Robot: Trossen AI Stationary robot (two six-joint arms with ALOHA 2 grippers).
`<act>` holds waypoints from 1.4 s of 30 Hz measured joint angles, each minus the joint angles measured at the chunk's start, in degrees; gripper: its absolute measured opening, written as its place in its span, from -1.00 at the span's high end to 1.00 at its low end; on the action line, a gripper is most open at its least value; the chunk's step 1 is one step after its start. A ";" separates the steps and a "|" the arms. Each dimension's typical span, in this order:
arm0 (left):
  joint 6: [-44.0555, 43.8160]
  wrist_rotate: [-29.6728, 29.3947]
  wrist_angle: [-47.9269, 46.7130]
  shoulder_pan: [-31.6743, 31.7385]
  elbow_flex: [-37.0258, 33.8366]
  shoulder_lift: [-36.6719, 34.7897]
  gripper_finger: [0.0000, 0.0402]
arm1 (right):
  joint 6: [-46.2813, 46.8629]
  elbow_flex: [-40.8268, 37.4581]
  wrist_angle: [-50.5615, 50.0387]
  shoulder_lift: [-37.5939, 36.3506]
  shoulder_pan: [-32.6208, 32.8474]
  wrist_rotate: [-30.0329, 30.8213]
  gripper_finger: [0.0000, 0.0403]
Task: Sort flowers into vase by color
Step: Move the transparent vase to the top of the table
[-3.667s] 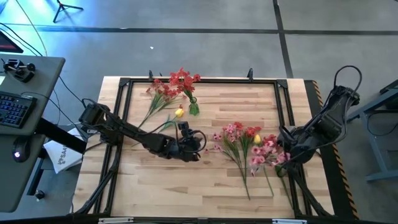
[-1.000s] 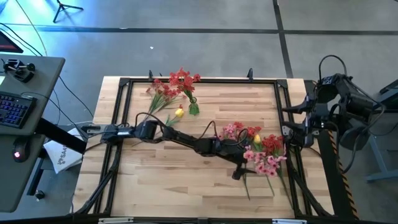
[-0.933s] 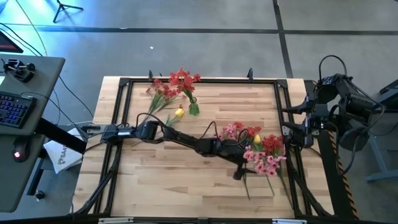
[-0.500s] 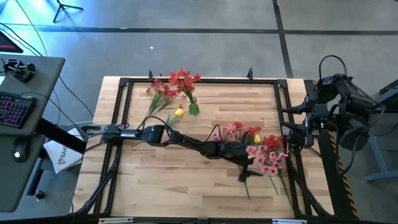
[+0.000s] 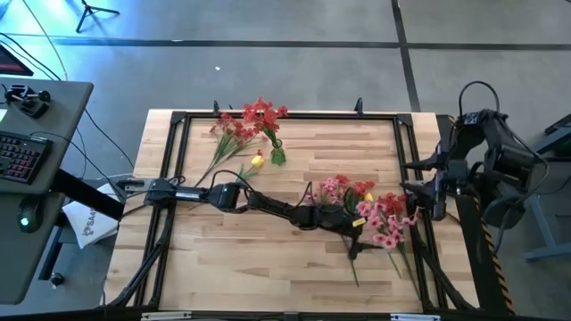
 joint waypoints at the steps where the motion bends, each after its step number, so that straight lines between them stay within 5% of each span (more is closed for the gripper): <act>1: -0.01 -0.60 0.34 -0.06 0.00 -0.05 -0.42 | -0.02 -0.02 0.00 0.25 0.01 -0.01 -0.03; 42: -3.11 -3.91 0.83 -2.33 -0.04 -0.05 -0.42 | 2.80 -0.02 1.44 5.30 0.01 0.06 -0.03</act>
